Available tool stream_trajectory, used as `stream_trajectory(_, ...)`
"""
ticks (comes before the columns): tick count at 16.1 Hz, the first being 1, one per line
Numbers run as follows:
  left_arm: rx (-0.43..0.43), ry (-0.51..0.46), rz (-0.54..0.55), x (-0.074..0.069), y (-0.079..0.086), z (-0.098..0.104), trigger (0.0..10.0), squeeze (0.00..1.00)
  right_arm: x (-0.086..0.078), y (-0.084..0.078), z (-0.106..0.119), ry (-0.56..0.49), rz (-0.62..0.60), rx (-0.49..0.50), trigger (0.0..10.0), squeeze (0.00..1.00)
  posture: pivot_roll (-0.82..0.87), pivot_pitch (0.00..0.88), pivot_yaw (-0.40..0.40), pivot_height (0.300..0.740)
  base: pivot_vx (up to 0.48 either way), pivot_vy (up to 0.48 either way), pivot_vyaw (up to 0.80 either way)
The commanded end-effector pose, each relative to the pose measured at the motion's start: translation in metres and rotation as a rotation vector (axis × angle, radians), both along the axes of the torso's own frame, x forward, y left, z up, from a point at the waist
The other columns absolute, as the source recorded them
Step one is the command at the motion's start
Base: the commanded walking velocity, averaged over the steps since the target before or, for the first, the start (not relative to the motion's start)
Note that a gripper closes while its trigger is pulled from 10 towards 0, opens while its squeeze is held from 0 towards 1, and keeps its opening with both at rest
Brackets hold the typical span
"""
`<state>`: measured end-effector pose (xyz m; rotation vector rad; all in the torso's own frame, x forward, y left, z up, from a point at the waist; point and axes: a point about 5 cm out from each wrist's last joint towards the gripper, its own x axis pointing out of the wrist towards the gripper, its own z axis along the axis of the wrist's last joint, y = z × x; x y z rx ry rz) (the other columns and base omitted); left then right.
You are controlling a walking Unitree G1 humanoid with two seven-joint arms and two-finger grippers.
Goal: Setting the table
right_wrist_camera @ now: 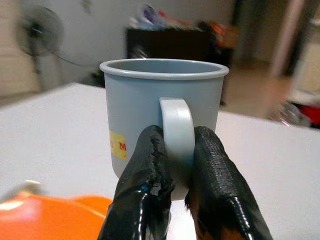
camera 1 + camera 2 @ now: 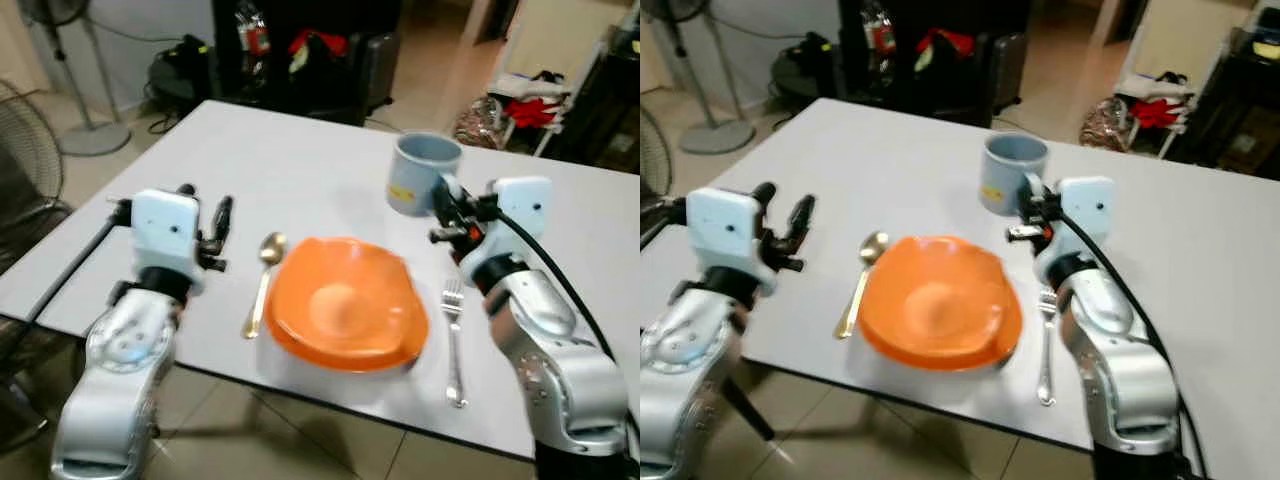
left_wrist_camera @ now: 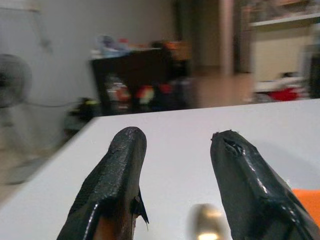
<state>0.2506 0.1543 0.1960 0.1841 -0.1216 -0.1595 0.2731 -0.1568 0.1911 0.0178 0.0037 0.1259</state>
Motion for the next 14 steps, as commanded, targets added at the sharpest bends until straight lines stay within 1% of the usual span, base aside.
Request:
stream_trajectory(1, 0.013, 0.004, -0.002, 0.001, 0.001, 0.0, 10.0, 0.0, 0.003, -0.001, 0.002, 0.003, -0.02, 0.004, 10.0, 0.0, -0.04, 0.019, -0.037, 0.74, 0.285, 0.0, 0.0)
stream_trajectory(4, 0.012, 0.009, -0.002, 0.001, 0.003, 0.0, 10.0, 0.0, 0.005, 0.002, 0.002, 0.009, -0.005, 0.009, 10.0, 0.0, -0.04, 0.02, -0.035, 0.74, 0.285, 0.0, -0.8)
stream_trajectory(9, 0.018, 0.013, 0.005, -0.003, 0.006, 0.0, 10.0, 0.0, 0.014, 0.006, 0.001, 0.023, 0.068, -0.003, 10.0, 0.0, -0.04, 0.033, -0.055, 0.74, 0.279, 0.0, 0.0)
stream_trajectory(10, 0.001, 0.012, -0.013, -0.004, 0.009, 0.001, 10.0, 0.0, 0.019, 0.005, 0.0, 0.016, 0.085, 0.033, 10.0, 0.0, -0.04, 0.035, -0.055, 0.74, 0.0, 0.0, 0.0)
stream_trajectory(11, 0.004, 0.015, -0.02, -0.004, 0.01, 0.002, 10.0, 0.0, 0.02, 0.005, -0.001, 0.013, 0.092, 0.037, 10.0, 0.0, -0.03, 0.036, -0.055, 0.74, 0.0, 0.0, 0.0)
stream_trajectory(12, 0.035, 0.015, -0.063, -0.002, 0.013, 0.006, 10.0, 0.0, 0.026, 0.004, -0.002, 0.007, 0.127, 0.032, 10.0, 0.0, -0.03, 0.034, -0.051, 0.74, 0.0, 0.0, 0.0)
stream_trajectory(13, 0.052, 0.017, -0.09, 0.0, 0.015, 0.008, 10.0, 0.0, 0.031, 0.003, -0.004, 0.009, 0.138, 0.023, 10.0, 0.0, -0.03, 0.034, -0.05, 0.74, 0.0, 0.0, 0.0)
stream_trajectory(14, 0.044, 0.021, -0.142, 0.002, 0.018, 0.012, 10.0, 0.0, 0.039, 0.001, -0.006, 0.021, 0.151, 0.023, 10.0, 0.0, -0.03, 0.034, -0.048, 0.74, 0.0, 0.0, 0.0)
